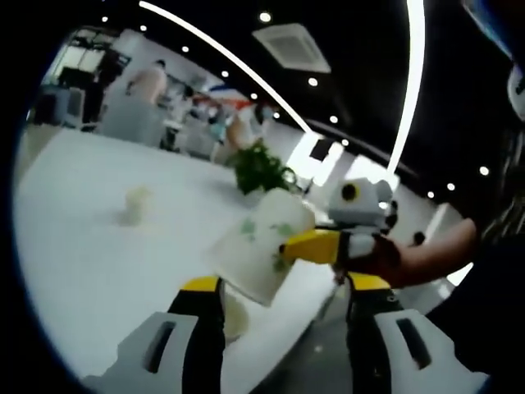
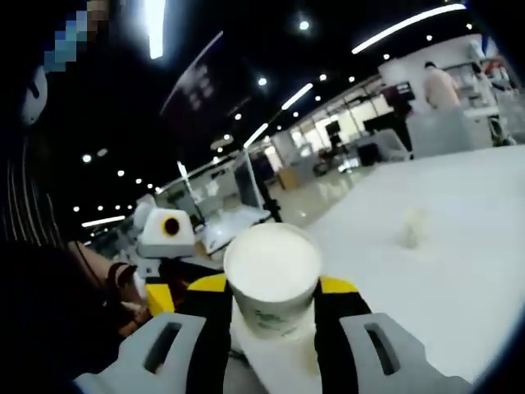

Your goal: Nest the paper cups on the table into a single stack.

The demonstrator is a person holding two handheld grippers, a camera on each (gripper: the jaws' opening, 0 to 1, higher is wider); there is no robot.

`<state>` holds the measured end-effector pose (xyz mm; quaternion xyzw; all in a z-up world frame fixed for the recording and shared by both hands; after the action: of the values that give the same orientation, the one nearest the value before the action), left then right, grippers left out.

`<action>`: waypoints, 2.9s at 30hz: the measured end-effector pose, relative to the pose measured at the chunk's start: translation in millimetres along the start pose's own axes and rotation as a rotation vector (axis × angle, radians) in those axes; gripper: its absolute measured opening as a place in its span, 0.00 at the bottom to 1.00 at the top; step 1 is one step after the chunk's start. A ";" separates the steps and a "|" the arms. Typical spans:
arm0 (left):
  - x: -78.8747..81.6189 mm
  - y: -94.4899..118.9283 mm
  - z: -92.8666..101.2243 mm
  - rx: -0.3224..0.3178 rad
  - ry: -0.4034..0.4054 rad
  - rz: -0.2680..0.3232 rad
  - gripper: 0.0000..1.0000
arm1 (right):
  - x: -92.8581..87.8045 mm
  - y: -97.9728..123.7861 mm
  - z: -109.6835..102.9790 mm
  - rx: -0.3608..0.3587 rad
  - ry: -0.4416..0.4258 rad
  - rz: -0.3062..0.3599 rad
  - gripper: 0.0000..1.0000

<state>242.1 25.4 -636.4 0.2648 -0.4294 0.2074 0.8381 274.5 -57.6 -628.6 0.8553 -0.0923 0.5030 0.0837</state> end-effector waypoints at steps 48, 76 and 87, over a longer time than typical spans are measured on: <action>22.1 19.5 17.5 -0.170 0.187 0.055 0.02 | -12.7 9.5 -17.1 0.296 -0.438 0.298 0.36; 28.5 20.6 29.5 -0.219 0.142 0.012 0.00 | -3.5 17.2 -23.9 0.299 -0.265 0.269 0.38; 25.3 22.4 27.2 -0.210 0.104 -0.014 0.00 | -11.7 15.2 -24.1 0.278 -0.191 0.182 0.44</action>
<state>226.5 28.9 -596.0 0.1673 -0.4029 0.1689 0.8839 244.9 -65.8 -626.5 0.8907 -0.1064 0.4328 -0.0899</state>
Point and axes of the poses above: the point that each gripper's makers call its tool centre point, and the gripper's own axes: y roughly backward along the fingers, z roughly to its right, x roughly out of its top, the point moved 4 cm from there along y, roughly backward along the fingers, and after that the axes turned 12 degrees about x, right-handed, at the moved point
